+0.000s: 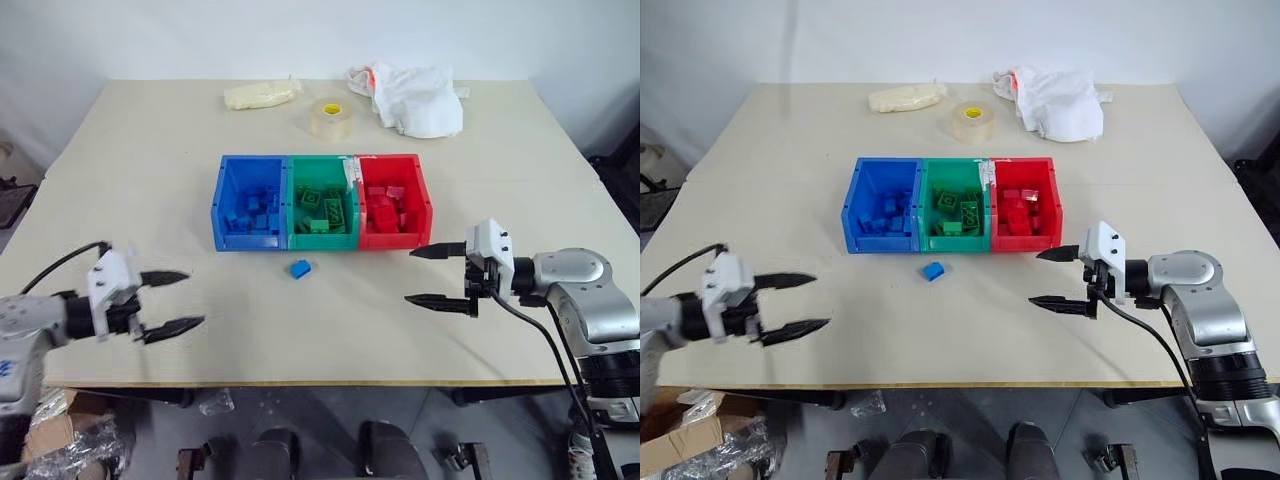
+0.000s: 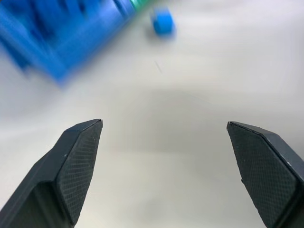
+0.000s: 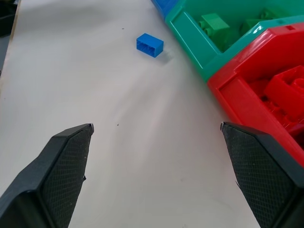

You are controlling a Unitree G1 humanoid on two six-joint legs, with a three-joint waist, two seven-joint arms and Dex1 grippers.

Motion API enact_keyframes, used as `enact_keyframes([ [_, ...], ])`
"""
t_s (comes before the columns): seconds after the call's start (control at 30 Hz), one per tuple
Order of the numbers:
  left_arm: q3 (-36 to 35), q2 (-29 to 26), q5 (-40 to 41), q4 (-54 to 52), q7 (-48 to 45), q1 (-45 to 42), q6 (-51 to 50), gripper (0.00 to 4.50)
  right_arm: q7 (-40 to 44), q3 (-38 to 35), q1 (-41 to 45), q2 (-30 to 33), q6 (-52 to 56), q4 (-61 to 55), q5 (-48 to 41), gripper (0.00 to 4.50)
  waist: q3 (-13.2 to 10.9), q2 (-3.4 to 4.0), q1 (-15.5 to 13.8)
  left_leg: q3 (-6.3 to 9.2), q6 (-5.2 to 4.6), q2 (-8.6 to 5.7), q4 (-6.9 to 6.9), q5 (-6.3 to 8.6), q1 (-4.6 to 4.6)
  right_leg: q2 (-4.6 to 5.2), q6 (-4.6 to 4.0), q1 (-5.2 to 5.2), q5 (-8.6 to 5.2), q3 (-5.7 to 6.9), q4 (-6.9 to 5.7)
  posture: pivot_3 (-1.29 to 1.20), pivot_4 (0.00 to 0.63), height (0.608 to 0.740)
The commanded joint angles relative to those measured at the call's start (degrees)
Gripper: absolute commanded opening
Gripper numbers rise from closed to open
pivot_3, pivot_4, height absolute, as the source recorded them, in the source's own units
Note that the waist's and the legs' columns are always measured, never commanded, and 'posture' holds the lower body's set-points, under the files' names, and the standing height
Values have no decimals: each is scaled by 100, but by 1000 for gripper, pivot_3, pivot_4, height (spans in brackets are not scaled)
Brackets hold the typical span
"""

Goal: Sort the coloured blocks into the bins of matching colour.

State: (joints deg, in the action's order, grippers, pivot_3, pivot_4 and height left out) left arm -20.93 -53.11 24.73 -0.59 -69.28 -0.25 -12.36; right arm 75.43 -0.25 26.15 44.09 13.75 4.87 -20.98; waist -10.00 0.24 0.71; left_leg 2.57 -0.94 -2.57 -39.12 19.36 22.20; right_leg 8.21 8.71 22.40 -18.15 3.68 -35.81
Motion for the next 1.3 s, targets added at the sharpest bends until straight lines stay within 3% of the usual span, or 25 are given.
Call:
enact_keyframes([
  [0.03, -313, -115, 197, -282, -24, 37, 12, 4465, 87, -78, 166, 74, -101, 28, -49, 4500, 0, 0, -65, -1, 0, -3, -1, 0, 0, 3, 0, 0, 0, -1, 0, 0, 150, 740],
  [0.17, 28, 136, 119, -582, 362, -154, -155, 4465, 94, -6, 295, 20, -122, 112, 4, 4500, 0, 0, -77, 1, -2, -11, 0, -1, 0, 11, 0, 1, 0, 0, -3, 0, 150, 740],
  [0.37, 1401, 1214, -539, -711, 1355, -939, -166, 4465, -2, -38, 212, 13, -53, -75, -31, 4500, 0, 1, -66, 0, -3, -15, -1, -1, -1, 11, 1, 1, 1, 2, -11, 0, 150, 740],
  [0.63, 2547, 2522, -1511, 1010, 1936, -2089, 887, 4465, -276, -338, -224, 192, 126, -549, -135, 4500, 7, 11, -143, -9, -4, -10, -6, -3, -3, -1, 2, 0, 1, 6, -12, 0, 150, 740],
  [1.0, 2954, 3303, -1953, 2355, 2109, -2911, 1495, 4465, -533, -492, -532, 245, 285, -888, -218, 4500, 6, 8, -245, -5, -11, -26, -20, -7, -3, 7, 12, -12, 6, 6, -12, 0, 150, 740],
  [1.1, 2974, 3420, -1951, 2472, 2083, -3020, 1471, 3905, -569, -507, -545, 255, 289, -899, -225, 4500, 6, 8, -248, 4, -18, -58, -20, -11, -4, 16, 16, -16, 8, 7, -12, 0, 150, 740],
  [1.3, 3027, 3465, -2055, 2585, 2097, -3158, 1428, 1979, -620, -520, -570, 270, 296, -933, -234, 4500, 6, 8, -248, 8, -22, -65, -20, -13, -4, 22, 18, -18, 9, 8, -12, 0, 150, 740],
])
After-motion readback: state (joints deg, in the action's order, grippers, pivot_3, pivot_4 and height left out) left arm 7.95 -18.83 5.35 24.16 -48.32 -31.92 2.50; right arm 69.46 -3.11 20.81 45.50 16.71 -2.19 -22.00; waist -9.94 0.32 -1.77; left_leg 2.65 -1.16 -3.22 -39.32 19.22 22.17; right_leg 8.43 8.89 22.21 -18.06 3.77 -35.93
